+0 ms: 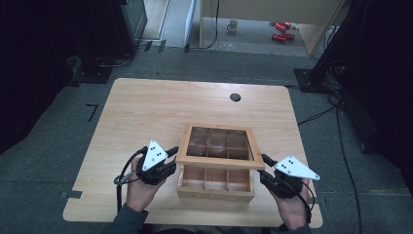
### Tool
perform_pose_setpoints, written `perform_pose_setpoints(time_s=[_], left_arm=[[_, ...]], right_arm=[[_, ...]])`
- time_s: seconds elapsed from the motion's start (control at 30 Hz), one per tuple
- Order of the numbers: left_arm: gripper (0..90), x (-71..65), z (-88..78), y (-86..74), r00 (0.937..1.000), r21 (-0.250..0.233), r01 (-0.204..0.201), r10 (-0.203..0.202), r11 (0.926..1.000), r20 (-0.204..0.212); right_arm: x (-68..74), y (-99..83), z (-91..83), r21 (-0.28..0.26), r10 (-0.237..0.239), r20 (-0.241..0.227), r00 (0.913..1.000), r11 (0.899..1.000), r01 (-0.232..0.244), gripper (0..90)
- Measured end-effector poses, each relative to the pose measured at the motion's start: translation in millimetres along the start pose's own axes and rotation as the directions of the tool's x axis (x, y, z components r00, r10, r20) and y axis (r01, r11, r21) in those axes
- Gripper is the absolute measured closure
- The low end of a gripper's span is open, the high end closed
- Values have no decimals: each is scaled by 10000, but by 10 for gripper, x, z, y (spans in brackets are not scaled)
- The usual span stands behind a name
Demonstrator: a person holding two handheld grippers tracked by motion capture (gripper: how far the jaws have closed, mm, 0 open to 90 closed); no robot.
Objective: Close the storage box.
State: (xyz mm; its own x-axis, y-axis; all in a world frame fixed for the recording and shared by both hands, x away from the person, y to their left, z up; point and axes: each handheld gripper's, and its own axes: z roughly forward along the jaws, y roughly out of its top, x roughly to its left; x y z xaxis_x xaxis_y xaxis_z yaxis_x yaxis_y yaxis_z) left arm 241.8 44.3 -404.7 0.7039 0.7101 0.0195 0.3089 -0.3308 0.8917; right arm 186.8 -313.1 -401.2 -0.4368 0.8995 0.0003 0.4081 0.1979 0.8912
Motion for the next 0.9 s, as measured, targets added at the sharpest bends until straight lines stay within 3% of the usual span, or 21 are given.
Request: perform_pose_setpoints(time_s=[0.53, 0.9], left_arm=[[726, -19, 6, -72, 9999, 56, 134, -135, 9999, 63], [721, -37, 16, -135, 9997, 166, 215, -216, 9996, 78]], right_arm=[[161, -20, -191, -82, -97, -405, 9991, 9999, 94, 481], [226, -80, -238, 20, -42, -321, 9995, 10000, 43, 483]])
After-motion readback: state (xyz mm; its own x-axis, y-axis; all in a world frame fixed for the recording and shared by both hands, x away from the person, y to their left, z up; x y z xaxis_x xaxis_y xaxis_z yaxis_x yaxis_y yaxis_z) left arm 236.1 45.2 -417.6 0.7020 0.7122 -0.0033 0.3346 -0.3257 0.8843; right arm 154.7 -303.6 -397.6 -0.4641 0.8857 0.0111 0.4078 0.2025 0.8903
